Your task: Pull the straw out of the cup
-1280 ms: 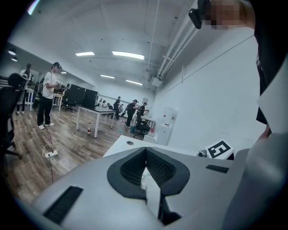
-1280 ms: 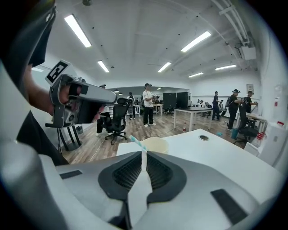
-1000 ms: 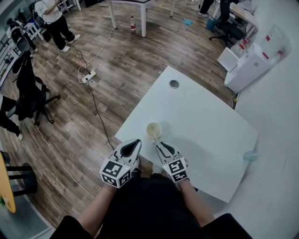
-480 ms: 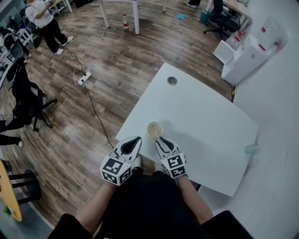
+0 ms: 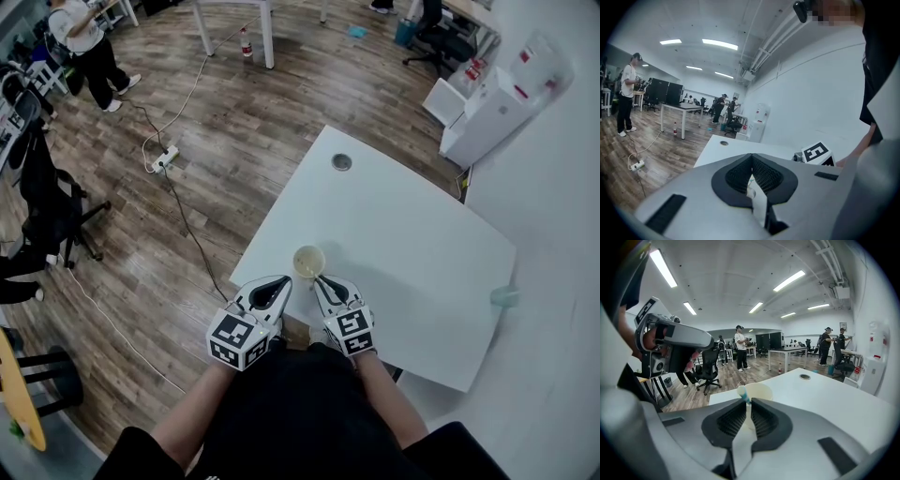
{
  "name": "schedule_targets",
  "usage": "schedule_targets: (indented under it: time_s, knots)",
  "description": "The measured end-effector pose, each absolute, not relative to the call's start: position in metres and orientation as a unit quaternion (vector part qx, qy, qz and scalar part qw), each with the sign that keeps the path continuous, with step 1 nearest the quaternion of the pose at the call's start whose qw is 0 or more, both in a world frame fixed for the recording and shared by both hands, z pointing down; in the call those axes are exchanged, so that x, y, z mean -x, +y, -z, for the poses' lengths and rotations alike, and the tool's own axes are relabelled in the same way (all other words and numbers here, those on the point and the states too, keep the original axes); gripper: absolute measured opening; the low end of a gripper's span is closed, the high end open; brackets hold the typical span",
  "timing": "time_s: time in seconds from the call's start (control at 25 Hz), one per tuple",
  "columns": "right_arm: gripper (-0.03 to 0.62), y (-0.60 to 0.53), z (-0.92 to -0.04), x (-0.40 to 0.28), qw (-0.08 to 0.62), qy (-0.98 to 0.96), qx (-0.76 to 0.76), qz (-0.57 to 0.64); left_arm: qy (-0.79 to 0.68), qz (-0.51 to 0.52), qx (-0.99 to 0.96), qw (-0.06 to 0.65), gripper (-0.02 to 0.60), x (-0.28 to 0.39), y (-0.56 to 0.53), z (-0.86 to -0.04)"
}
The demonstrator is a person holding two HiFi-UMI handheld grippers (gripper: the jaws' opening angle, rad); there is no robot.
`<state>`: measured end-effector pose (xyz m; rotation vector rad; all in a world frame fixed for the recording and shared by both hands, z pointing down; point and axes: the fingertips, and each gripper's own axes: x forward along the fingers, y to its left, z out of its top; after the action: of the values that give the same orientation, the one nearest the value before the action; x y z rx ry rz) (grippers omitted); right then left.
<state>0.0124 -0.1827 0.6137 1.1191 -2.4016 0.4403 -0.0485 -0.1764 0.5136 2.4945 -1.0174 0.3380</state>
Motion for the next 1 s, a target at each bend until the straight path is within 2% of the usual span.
schedule_targets:
  time_s: [1.0]
  knots:
    - [0.041,-0.191,-0.561,-0.043,0.165,-0.888,-0.396,-0.167,-0.368,-0.104,-0.903,0.197,0.014,0.032,-0.195,-0.499]
